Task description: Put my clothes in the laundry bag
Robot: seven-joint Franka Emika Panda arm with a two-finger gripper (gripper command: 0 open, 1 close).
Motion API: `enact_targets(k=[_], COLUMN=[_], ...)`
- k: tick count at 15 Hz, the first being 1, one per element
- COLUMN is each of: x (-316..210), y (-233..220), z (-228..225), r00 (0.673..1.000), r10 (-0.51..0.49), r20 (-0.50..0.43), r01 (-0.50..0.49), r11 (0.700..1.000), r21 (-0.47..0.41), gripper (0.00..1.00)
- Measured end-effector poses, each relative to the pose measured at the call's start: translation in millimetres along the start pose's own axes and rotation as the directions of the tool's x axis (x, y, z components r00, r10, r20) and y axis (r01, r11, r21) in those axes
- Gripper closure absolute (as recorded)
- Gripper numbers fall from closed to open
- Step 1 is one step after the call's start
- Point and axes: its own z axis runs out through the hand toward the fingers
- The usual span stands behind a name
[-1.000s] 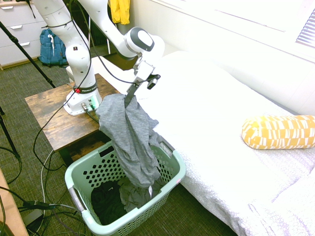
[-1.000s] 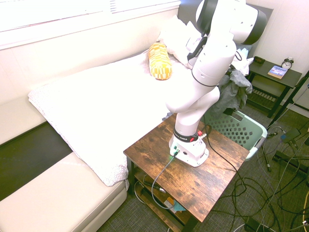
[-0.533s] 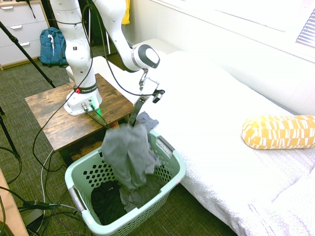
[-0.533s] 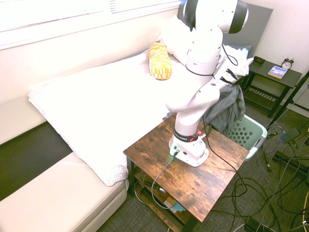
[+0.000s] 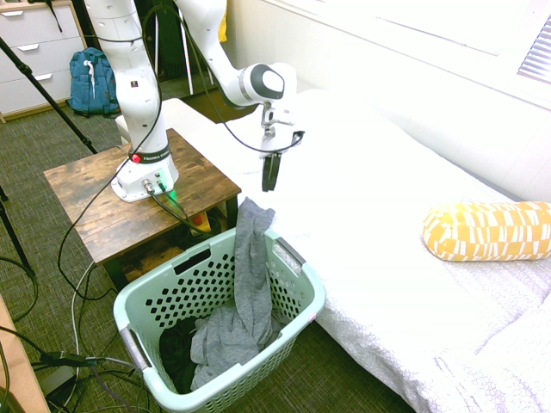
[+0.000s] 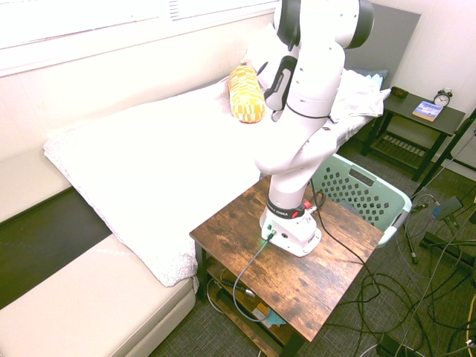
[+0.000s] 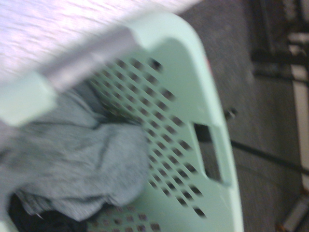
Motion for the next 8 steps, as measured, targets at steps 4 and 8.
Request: enact_targets(k=[4,8], x=[-75,-79], y=[-41,-74], z=[39,77], r00=[0.979,0.984], r10=[-0.196,-0.17], r20=[0.054,0.047], r01=[0.186,0.158], r11=[0.971,0.97], r21=[0.15,0.185], gripper=[0.0,0.0])
